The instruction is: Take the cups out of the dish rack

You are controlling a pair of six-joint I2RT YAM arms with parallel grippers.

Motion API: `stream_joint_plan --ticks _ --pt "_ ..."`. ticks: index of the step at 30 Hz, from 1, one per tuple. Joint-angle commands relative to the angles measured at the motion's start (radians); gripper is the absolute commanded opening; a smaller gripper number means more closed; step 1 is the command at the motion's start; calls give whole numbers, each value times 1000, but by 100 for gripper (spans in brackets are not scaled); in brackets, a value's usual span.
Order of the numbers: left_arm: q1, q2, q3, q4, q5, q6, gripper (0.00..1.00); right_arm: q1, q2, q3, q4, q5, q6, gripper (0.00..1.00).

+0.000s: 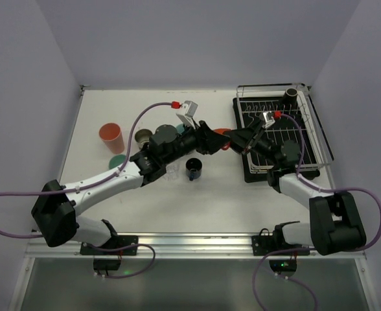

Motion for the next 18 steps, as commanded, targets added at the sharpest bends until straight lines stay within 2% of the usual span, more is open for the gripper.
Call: stream_joint_plan --ticks 1,4,5,7,8,12,13,14,15,16,17,18 --pt "9 0 41 97 -51 7 54 12 9 2 113 -10 26 17" --pt "9 -12 31 109 -79 24 28 18 12 -1 119 -10 30 17" --pt "9 -23 27 111 -85 30 12 20 11 -1 116 -10 30 17" --pt "10 -41 23 103 -96 48 0 23 11 -11 118 -3 30 19" --pt "10 -47 23 94 -99 57 0 23 12 -12 119 -3 32 22" --pt "9 -90 5 5 -102 111 0 23 19 -20 149 -4 46 56" --pt "10 -115 9 -38 -101 128 0 23 14 -21 147 -7 44 72" --pt "10 -124 23 -97 -128 151 0 23 9 -21 141 -17 32 80" --pt "9 -133 46 -265 -136 201 0 23 3 -26 133 -21 24 86" --pt "9 -141 96 -367 -152 226 0 22 -17 -29 121 -27 15 96" --pt "9 -156 125 -480 -162 246 0 23 -32 -29 63 -36 -20 99" --pt "9 -165 176 -694 -180 268 0 23 -50 -24 10 -41 -54 99"
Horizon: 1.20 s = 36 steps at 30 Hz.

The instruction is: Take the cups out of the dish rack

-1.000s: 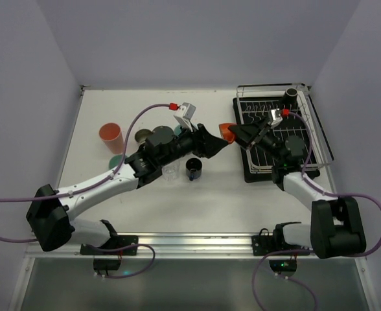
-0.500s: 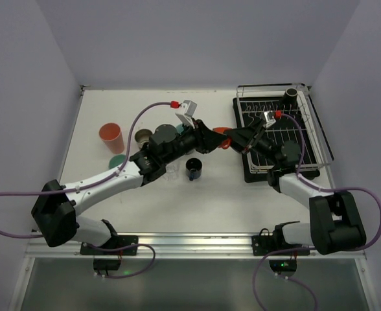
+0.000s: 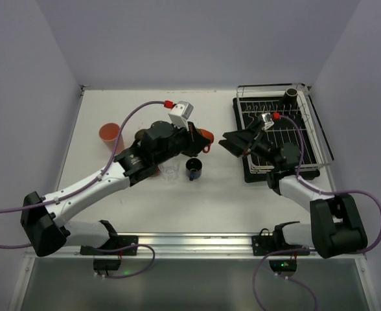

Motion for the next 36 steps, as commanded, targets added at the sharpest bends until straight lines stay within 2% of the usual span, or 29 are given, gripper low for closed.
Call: stream_joint_plan --ticks 1,2,3,6,8,9,10,14,18,25,29,36 --pt "5 -71 154 -509 -111 124 0 2 -74 -2 -108 -38 -116 99" --pt "5 -85 177 -609 -128 124 0 1 -132 3 -258 -27 -215 99" --pt "3 -92 202 -796 -145 108 0 2 -165 17 -344 8 -272 99" --pt "3 -127 193 -1072 -189 36 0 4 -303 63 -679 107 -498 99" --pt "2 -164 152 -1145 -203 -7 0 6 -367 75 -849 160 -622 99" --pt "3 -183 85 -1175 -215 -53 0 6 -424 83 -894 202 -655 99" --pt "3 -215 40 -1176 -230 -73 0 6 -447 84 -958 218 -697 99" --pt "3 -226 -144 -1090 -263 -162 0 4 -538 63 -1037 232 -745 99" --pt "5 -154 -258 -958 -290 -208 0 6 -604 31 -1098 238 -779 99" --pt "19 24 -269 -834 -356 -189 0 6 -644 -5 -1118 241 -810 99" --pt "25 41 -275 -806 -376 -173 1 12 -641 -5 -1135 253 -827 99" --pt "45 55 -280 -817 -382 -146 32 10 -616 8 -1140 272 -834 99"
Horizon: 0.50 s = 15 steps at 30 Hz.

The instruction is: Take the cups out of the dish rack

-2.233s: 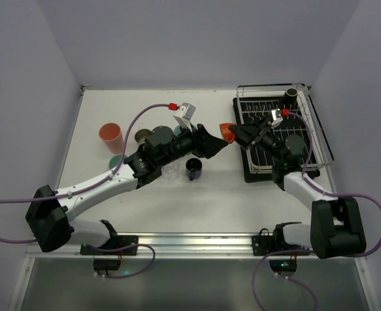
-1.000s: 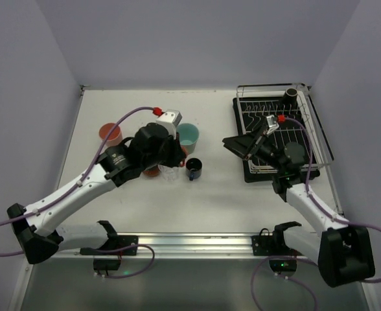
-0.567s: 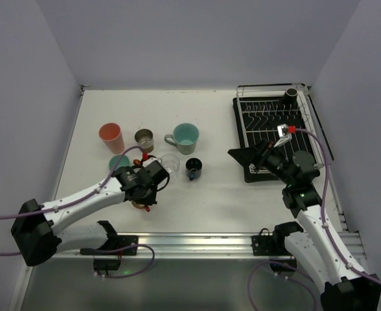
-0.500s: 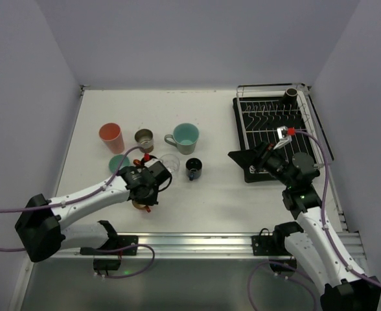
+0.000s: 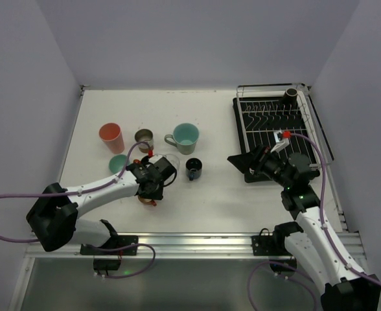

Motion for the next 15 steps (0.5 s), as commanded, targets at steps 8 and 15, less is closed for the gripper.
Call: stream_joint_plan --ticks 8,15 --pt "5 -22 80 -24 -75 42 60 3 10 65 -69 85 -54 99" --pt "5 -154 409 -58 -119 197 85 2 72 192 -154 199 -100 97"
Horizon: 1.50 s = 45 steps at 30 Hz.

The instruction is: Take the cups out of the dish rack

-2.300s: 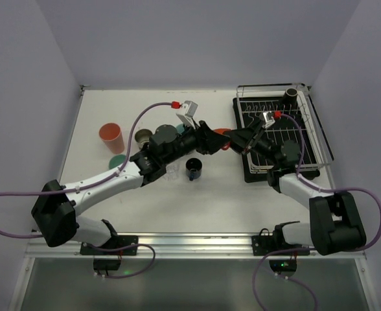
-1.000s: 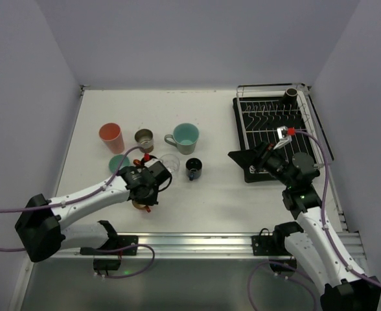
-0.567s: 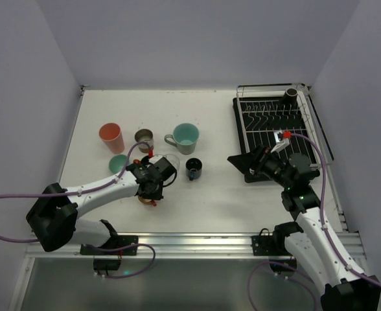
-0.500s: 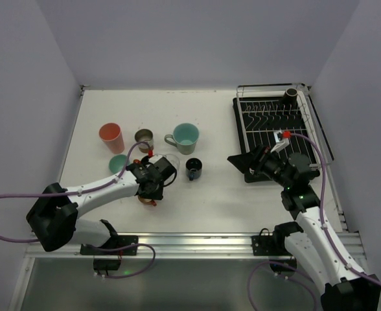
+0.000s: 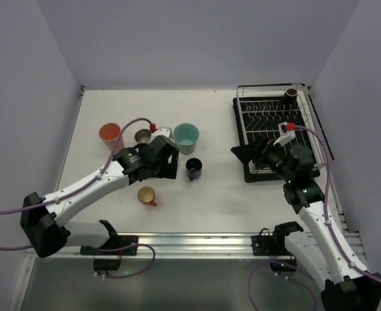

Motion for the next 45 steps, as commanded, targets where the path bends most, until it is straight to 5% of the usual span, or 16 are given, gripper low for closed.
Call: stream_joint_plan --ticks 1,7,15,20,34,45 --pt "3 -134 179 51 -34 121 86 2 41 94 -44 123 -49 96" --pt "3 -395 108 315 28 306 91 -15 245 227 -55 414 -115 90" --pt "3 -670 -123 539 5 426 100 -201 692 597 -62 546 -231 82" --pt "6 -696 -241 618 2 442 100 -251 966 873 -147 688 -348 82" --pt "50 -662 -250 601 50 458 100 -320 1489 1529 -429 804 -511 83" --pt "72 -635 -250 607 57 457 100 -320 1635 1691 -486 801 -567 82"
